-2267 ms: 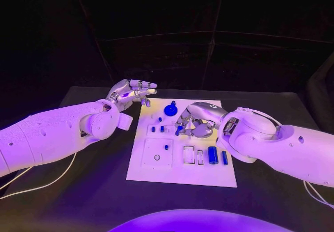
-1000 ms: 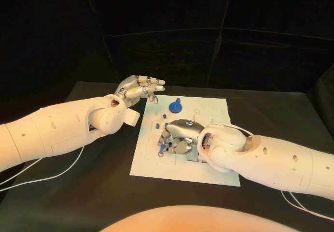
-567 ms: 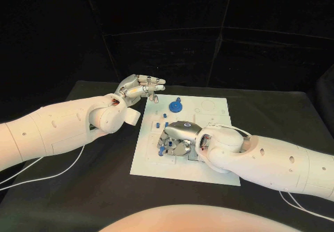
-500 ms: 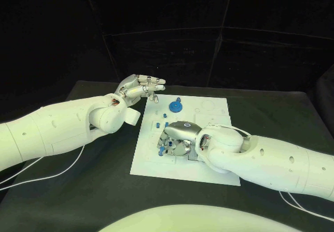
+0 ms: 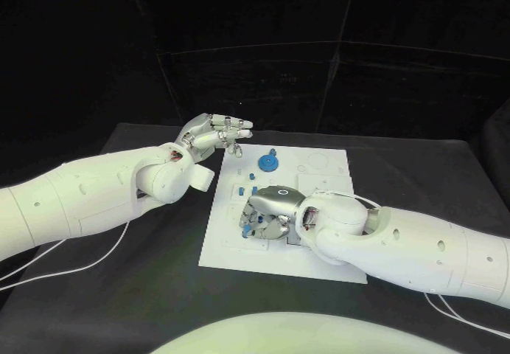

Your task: Assemble the parts on the task board

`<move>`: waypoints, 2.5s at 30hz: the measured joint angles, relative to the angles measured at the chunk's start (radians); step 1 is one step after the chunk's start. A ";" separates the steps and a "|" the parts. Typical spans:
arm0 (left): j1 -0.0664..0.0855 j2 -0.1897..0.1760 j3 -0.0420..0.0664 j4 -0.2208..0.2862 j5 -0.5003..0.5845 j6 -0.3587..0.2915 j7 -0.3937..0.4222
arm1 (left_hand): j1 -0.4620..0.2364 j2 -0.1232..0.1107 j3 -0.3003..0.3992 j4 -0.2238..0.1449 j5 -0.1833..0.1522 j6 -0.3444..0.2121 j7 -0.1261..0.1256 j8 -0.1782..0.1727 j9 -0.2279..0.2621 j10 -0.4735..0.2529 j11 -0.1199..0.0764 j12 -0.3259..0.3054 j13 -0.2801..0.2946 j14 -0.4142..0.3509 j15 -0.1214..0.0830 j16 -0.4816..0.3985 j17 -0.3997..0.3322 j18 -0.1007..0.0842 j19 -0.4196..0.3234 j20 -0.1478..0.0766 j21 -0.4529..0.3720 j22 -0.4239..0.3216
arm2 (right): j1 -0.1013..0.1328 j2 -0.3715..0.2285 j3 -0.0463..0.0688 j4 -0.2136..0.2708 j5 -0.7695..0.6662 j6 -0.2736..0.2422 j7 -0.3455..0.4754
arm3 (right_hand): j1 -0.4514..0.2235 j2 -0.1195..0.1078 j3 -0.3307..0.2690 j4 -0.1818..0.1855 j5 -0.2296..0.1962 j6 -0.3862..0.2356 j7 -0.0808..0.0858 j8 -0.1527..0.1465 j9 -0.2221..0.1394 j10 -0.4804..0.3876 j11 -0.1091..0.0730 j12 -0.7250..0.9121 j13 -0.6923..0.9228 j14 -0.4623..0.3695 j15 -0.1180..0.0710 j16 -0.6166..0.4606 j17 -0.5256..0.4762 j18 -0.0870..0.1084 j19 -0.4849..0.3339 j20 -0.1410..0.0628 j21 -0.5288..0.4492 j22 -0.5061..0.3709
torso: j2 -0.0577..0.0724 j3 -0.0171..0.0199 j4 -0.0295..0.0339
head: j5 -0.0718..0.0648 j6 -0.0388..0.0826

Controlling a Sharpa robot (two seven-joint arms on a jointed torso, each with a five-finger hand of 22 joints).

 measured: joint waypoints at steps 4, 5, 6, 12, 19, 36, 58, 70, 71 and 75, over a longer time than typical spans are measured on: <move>0.000 0.000 0.000 0.000 0.000 0.000 0.000 | 0.000 0.000 0.000 0.000 0.000 0.000 0.000 0.000 0.000 0.000 0.000 0.000 0.000 0.000 0.000 0.000 0.000 0.000 0.000 0.000 0.000 0.000 | -0.002 0.003 -0.001 -0.002 -0.016 0.008 -0.007 | -0.023 -0.023 -0.007 0.008 0.016 -0.038 0.016 -0.015 -0.009 -0.055 0.017 -0.034 -0.001 -0.004 0.018 -0.024 -0.028 0.000 -0.031 0.013 -0.027 -0.041 | 0.000 0.0000 0.0000 | 0.000 0.000; 0.000 0.000 0.000 0.000 0.000 0.000 0.000 | 0.000 0.000 0.000 0.000 0.000 0.000 0.000 0.000 0.000 0.000 0.000 0.000 0.000 0.000 0.000 0.000 0.000 0.000 0.000 0.000 0.000 0.000 | -0.002 0.004 -0.001 -0.002 -0.019 0.008 -0.008 | -0.029 -0.028 -0.012 0.008 0.016 -0.052 0.018 -0.015 -0.010 -0.071 0.021 -0.038 -0.001 -0.008 0.022 -0.033 -0.039 0.000 -0.042 0.015 -0.036 -0.054 | 0.000 0.0000 0.0000 | 0.000 0.001; 0.000 0.000 0.000 0.000 0.000 0.000 0.000 | 0.000 0.000 0.000 0.000 0.000 0.000 0.000 0.000 0.000 0.000 0.000 0.000 0.000 0.000 0.000 0.000 0.000 0.000 0.000 0.000 0.000 0.000 | -0.003 0.004 -0.002 -0.003 -0.022 0.009 -0.010 | -0.033 -0.032 -0.018 0.005 0.016 -0.066 0.019 -0.016 -0.011 -0.088 0.025 -0.040 -0.001 -0.013 0.027 -0.043 -0.050 0.000 -0.050 0.018 -0.045 -0.067 | 0.000 0.0000 0.0000 | 0.000 0.001; 0.000 -0.001 0.000 0.000 0.000 0.001 -0.001 | 0.000 0.000 0.000 0.000 0.000 0.000 0.000 0.000 0.000 0.000 0.000 0.000 0.000 0.000 0.000 0.000 0.000 0.000 0.000 0.000 0.000 0.000 | -0.004 0.001 -0.002 -0.001 -0.035 -0.002 -0.011 | -0.039 -0.039 -0.063 -0.001 0.027 -0.115 0.027 -0.016 -0.011 -0.152 0.036 -0.040 -0.001 -0.040 0.036 -0.086 -0.104 0.000 -0.093 0.032 -0.088 -0.129 | 0.000 0.0000 -0.0001 | -0.002 0.002; 0.000 -0.003 0.000 0.001 0.000 0.001 -0.001 | 0.000 0.000 0.000 0.000 0.000 0.000 0.000 0.000 0.000 0.000 0.000 0.000 0.000 0.000 0.000 0.000 0.000 0.000 0.000 0.000 0.000 0.000 | -0.008 -0.023 -0.003 0.019 -0.041 -0.071 -0.003 | -0.044 -0.044 -0.099 -0.004 0.032 -0.128 0.028 -0.016 -0.010 -0.175 0.038 -0.028 0.001 -0.051 0.039 -0.095 -0.126 0.016 -0.105 0.033 -0.107 -0.159 | -0.001 0.0006 -0.0006 | -0.004 0.004; 0.000 -0.014 -0.001 0.003 0.000 0.002 -0.004 | 0.000 0.000 0.000 0.000 0.000 0.000 0.000 0.002 0.000 0.000 0.000 0.000 0.000 0.000 -0.001 0.000 0.000 0.000 0.000 0.000 0.000 0.000 | 0.036 -0.364 0.003 0.198 0.186 -0.216 -0.006 | -0.164 -0.023 -0.228 0.089 0.134 -0.048 -0.025 0.045 0.011 0.154 -0.042 0.252 0.135 0.003 -0.023 0.082 0.062 -0.016 0.056 -0.020 0.053 0.090 | -0.007 -0.0016 -0.0092 | -0.057 0.023; 0.000 -0.020 -0.001 0.012 0.000 0.004 -0.007 | 0.000 0.000 -0.006 0.000 0.000 0.000 0.000 0.003 0.000 -0.007 0.000 0.004 0.000 -0.004 -0.004 0.000 -0.003 0.000 0.000 0.000 0.000 -0.002 | 0.012 -0.515 -0.002 0.270 0.278 -0.149 -0.388 | -0.219 0.007 -0.523 0.225 0.155 -0.122 -0.048 0.254 0.083 0.084 -0.061 0.799 0.793 0.001 -0.046 0.194 0.182 -0.032 0.105 -0.044 0.126 0.210 | -0.017 -0.0039 -0.0407 | -0.104 0.027; 0.000 -0.022 -0.002 0.012 0.000 0.005 -0.008 | 0.000 0.000 -0.006 0.000 0.000 0.000 0.000 0.003 0.000 -0.007 0.000 0.004 0.000 -0.004 -0.004 0.000 -0.004 0.000 0.000 0.000 0.000 -0.003 | -0.012 -0.463 -0.003 0.249 0.226 -0.117 -0.425 | -0.227 0.007 -0.530 0.227 0.155 -0.131 -0.046 0.260 0.086 0.084 -0.061 0.816 0.819 0.001 -0.045 0.198 0.187 -0.031 0.105 -0.044 0.126 0.210 | -0.016 -0.0046 -0.0419 | -0.101 0.023; 0.000 -0.022 -0.002 0.012 0.000 0.005 -0.008 | 0.000 0.000 -0.006 0.000 0.000 0.000 0.000 0.003 0.000 -0.007 0.000 0.004 0.000 -0.004 -0.004 0.000 -0.004 0.000 0.000 0.000 0.000 -0.003 | -0.013 -0.458 -0.003 0.246 0.222 -0.115 -0.427 | -0.227 0.007 -0.531 0.226 0.155 -0.133 -0.045 0.260 0.086 0.084 -0.061 0.817 0.821 0.001 -0.045 0.198 0.188 -0.031 0.105 -0.044 0.126 0.210 | -0.016 -0.0047 -0.0419 | -0.101 0.023; 0.000 -0.022 -0.002 0.012 0.000 0.005 -0.008 | 0.000 0.000 -0.006 0.000 0.000 0.000 0.000 0.003 0.000 -0.007 0.000 0.004 0.000 -0.004 -0.004 0.000 -0.004 0.000 0.000 0.000 0.000 -0.003 | -0.021 -0.442 -0.003 0.232 0.211 -0.109 -0.431 | -0.227 0.007 -0.533 0.224 0.155 -0.134 -0.047 0.266 0.088 0.088 -0.057 0.827 0.831 0.001 -0.045 0.198 0.190 -0.031 0.105 -0.044 0.126 0.210 | -0.016 -0.0052 -0.0419 | -0.101 0.023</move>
